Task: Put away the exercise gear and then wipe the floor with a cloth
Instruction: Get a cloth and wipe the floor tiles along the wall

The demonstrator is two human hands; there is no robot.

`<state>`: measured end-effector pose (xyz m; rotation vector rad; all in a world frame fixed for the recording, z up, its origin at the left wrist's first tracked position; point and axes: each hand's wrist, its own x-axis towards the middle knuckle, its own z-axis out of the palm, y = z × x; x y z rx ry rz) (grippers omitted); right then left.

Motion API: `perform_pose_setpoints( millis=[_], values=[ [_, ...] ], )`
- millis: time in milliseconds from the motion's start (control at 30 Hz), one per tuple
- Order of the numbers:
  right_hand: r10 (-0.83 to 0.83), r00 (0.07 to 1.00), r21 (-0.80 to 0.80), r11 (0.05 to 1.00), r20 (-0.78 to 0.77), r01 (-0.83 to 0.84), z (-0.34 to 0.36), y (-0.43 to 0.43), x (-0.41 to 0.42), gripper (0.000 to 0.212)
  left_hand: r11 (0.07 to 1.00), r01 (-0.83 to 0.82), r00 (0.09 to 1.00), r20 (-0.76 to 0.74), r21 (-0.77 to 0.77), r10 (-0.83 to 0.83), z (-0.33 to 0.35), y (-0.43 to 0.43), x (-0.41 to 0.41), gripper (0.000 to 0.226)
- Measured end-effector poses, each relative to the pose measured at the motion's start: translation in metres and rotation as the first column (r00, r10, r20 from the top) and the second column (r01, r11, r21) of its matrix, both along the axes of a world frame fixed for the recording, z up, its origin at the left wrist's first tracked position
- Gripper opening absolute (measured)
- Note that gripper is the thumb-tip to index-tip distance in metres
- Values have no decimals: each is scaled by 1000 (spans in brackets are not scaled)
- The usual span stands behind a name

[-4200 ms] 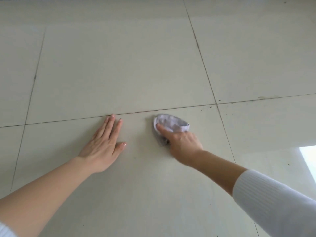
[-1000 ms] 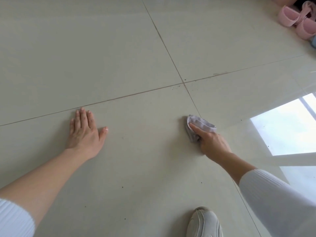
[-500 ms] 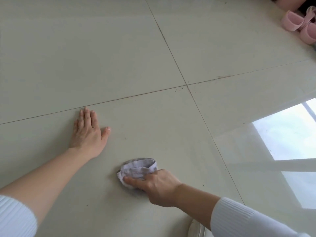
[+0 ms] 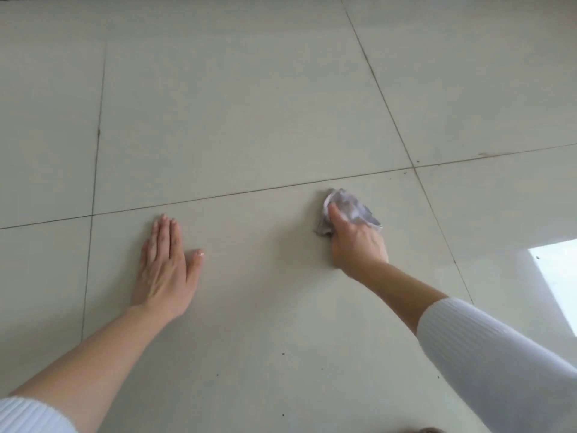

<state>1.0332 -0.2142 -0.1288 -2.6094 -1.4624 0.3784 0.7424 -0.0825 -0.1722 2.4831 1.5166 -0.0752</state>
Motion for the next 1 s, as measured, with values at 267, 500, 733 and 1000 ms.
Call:
perform_pose_setpoints(
  millis=[267,500,733,1000],
  values=[
    [861,494,-40,493,-122,-869,-3,-32,-78,85,1000,-20,998,66,22,18,-5,7,8,82],
    [422,907,-23,907,17,-421,-6,33,-3,73,988,-150,989,20,34,149,-7,44,-9,85],
    [-279,960,-179,944,10,276,-1,116,21,61,990,-139,989,40,-12,140,-4,45,-10,87],
    [526,849,-118,841,-54,-528,-6,117,-110,69,993,-116,986,122,24,112,-8,47,-14,81]
  ],
)
